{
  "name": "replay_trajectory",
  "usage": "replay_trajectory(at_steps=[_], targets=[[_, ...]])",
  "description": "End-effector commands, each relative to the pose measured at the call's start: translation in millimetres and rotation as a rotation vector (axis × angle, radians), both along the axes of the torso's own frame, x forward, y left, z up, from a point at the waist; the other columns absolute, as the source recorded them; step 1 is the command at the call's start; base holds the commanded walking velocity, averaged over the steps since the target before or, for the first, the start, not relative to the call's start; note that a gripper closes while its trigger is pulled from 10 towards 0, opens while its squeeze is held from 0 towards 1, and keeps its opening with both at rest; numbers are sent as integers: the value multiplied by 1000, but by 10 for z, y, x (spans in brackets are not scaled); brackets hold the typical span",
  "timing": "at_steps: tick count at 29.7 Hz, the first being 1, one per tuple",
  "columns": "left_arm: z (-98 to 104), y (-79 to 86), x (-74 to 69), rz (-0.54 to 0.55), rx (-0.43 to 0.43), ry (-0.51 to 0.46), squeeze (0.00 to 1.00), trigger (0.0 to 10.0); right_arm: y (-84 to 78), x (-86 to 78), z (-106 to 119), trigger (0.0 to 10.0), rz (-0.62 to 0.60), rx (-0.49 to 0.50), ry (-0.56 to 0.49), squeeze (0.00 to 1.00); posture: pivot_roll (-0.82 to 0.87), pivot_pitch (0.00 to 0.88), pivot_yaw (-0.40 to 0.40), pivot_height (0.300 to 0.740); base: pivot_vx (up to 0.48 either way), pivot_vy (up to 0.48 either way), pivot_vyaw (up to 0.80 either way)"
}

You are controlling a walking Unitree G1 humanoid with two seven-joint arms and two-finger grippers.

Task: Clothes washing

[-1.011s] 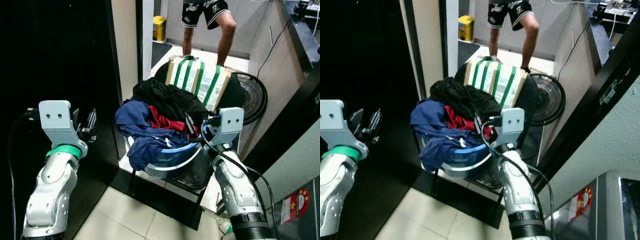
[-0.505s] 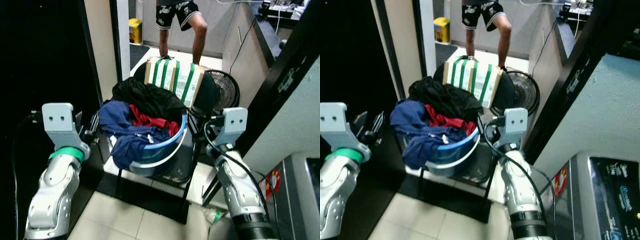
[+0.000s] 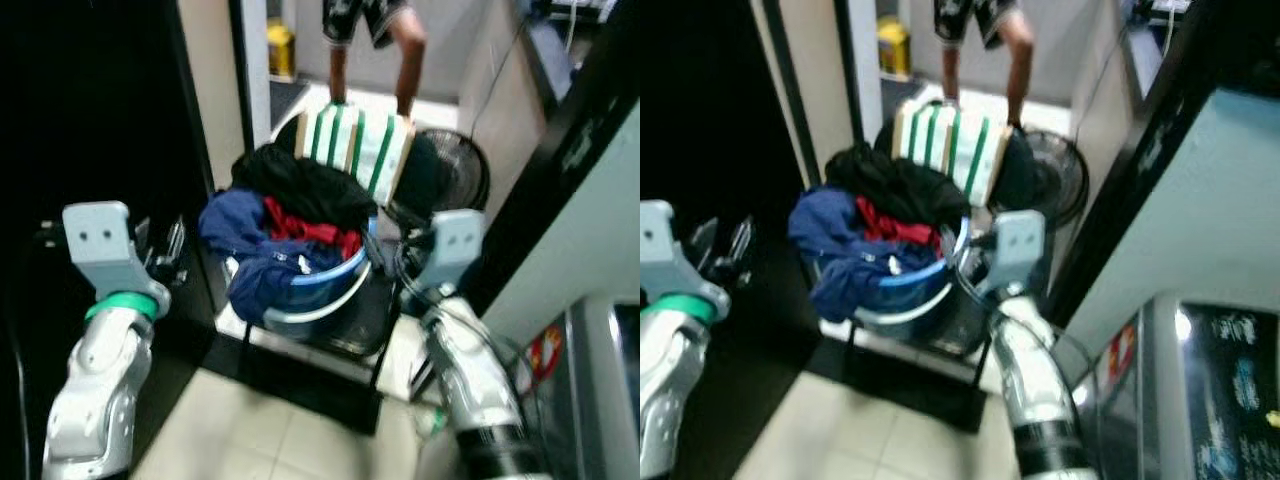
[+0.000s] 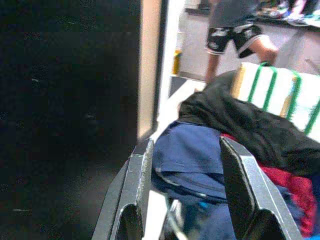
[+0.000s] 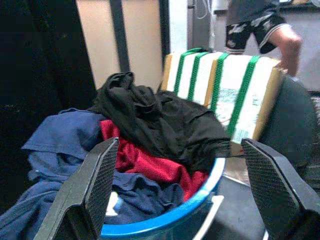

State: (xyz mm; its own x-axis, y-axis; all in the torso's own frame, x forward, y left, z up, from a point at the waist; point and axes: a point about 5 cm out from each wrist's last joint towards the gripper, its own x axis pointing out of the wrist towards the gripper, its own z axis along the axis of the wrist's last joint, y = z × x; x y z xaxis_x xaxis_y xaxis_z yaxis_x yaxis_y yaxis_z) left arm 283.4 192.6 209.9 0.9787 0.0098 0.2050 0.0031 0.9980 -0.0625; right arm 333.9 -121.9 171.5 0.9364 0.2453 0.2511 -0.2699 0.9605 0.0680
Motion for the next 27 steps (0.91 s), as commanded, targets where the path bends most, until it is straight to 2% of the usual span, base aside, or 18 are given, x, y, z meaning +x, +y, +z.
replay_trajectory(at_steps=[1,14,19,24,27], targets=[[0,-29,2,-11,5,0,0,10000,-28,-9,-9,10000,-6,14,3,0,177,36,-17,740,0,0,0],[-4,-20,-20,4,-11,-4,0,10000,-22,3,12,10000,23,-25,-5,0,169,39,-20,740,0,0,0],[10,-50,-22,-13,-18,-26,0,10000,44,-20,22,10000,69,-89,-27,0,162,40,-24,740,328,0,740],[6,-59,-27,-17,-19,-24,0,10000,44,-26,21,10000,71,-82,-29,0,162,40,-24,740,415,0,800],[2,-57,-30,-17,-21,-23,0,10000,24,-18,17,10000,61,-62,-18,0,162,40,-24,740,412,0,0]])
